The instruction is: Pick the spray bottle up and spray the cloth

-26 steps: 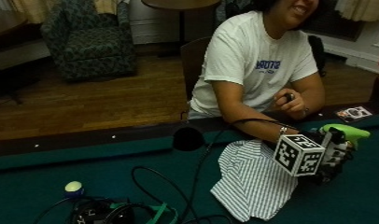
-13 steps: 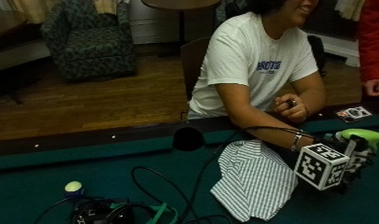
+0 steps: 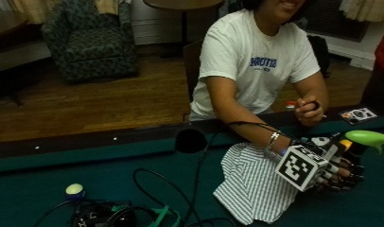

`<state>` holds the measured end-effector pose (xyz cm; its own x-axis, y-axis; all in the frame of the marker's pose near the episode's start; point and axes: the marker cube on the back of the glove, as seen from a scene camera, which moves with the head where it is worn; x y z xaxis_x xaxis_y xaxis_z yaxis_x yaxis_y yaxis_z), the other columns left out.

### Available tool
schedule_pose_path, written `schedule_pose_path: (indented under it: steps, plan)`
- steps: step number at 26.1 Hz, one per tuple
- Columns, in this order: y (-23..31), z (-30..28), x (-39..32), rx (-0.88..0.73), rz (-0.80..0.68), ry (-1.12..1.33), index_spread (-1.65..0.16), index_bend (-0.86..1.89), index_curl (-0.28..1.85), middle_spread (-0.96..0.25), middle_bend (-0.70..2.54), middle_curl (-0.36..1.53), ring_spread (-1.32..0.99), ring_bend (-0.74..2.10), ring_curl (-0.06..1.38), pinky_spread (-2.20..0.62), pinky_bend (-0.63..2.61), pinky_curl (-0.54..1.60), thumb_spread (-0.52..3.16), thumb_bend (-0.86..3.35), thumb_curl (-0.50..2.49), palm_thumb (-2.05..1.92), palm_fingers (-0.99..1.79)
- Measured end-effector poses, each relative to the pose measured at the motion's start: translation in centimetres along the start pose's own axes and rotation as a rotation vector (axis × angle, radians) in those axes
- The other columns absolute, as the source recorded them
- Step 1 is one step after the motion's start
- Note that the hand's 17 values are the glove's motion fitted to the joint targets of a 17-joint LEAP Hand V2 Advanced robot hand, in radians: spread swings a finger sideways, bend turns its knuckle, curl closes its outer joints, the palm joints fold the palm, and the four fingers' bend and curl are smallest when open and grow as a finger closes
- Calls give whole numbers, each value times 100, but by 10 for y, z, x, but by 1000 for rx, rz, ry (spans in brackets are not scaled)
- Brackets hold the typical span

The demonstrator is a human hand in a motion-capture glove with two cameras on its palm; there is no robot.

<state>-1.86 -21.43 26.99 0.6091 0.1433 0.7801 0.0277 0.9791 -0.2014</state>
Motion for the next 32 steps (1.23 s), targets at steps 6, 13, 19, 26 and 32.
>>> schedule_pose_path:
  steps: [6, 13, 19, 26, 32]
  plan:
    - [81, -50, 5, -84, -19, 169, -39, 11, 43, -20, 25, 38, -16, 39, 35, 9, 34, 35, 83, -6, 56, 45, 40]
    - [159, -102, 1, -79, -51, 321, -42, 13, 38, -22, 23, 37, -16, 37, 34, 12, 30, 34, 88, -4, 50, 43, 38]
    - [222, -142, -15, -60, -111, 518, -44, 14, 35, -22, 20, 36, -16, 32, 32, 14, 32, 35, 89, -4, 46, 43, 35]
    - [280, -158, -22, -73, -166, 782, -45, 14, 33, -22, 19, 36, -16, 30, 31, 15, 31, 35, 90, -3, 43, 43, 36]
    - [302, -142, -25, -94, -205, 896, -45, 14, 31, -21, 18, 35, -15, 35, 32, 15, 29, 34, 91, -3, 41, 43, 44]
